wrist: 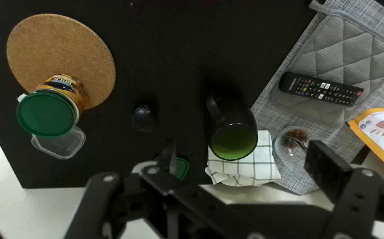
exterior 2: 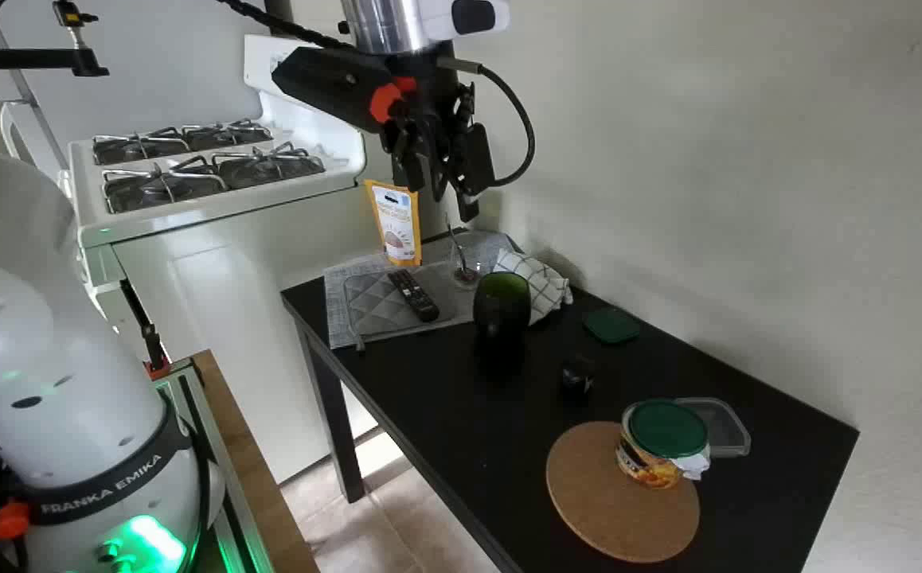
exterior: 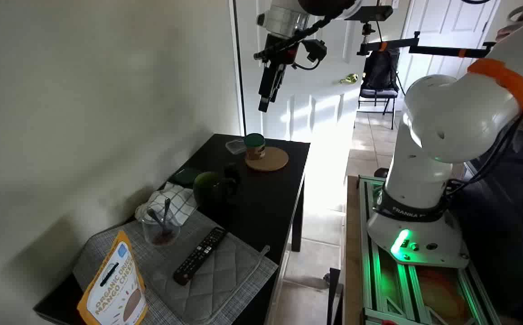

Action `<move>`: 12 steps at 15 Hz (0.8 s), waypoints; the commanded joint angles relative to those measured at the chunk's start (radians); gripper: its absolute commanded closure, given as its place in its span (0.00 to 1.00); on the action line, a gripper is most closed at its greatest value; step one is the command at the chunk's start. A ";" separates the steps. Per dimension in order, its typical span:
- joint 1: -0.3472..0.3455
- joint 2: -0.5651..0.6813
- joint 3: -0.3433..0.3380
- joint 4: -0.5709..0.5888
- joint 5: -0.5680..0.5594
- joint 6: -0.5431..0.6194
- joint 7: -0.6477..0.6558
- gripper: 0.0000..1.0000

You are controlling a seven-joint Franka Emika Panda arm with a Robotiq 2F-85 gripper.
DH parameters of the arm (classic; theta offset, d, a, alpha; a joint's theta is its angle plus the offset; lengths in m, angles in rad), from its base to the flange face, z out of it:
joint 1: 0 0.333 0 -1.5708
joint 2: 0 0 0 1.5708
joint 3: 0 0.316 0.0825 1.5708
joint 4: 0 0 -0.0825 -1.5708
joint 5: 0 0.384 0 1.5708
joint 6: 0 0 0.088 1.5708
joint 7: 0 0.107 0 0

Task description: Put the black remote control in the black mug.

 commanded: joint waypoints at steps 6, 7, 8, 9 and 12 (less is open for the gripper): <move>-0.004 0.010 0.005 -0.019 0.005 -0.004 -0.003 0.00; -0.004 0.010 0.005 -0.019 0.005 -0.004 -0.003 0.00; -0.004 0.010 0.005 -0.019 0.005 -0.004 -0.003 0.00; -0.004 0.010 0.005 -0.019 0.005 -0.004 -0.003 0.00; -0.004 0.011 0.005 -0.019 0.005 -0.004 -0.003 0.00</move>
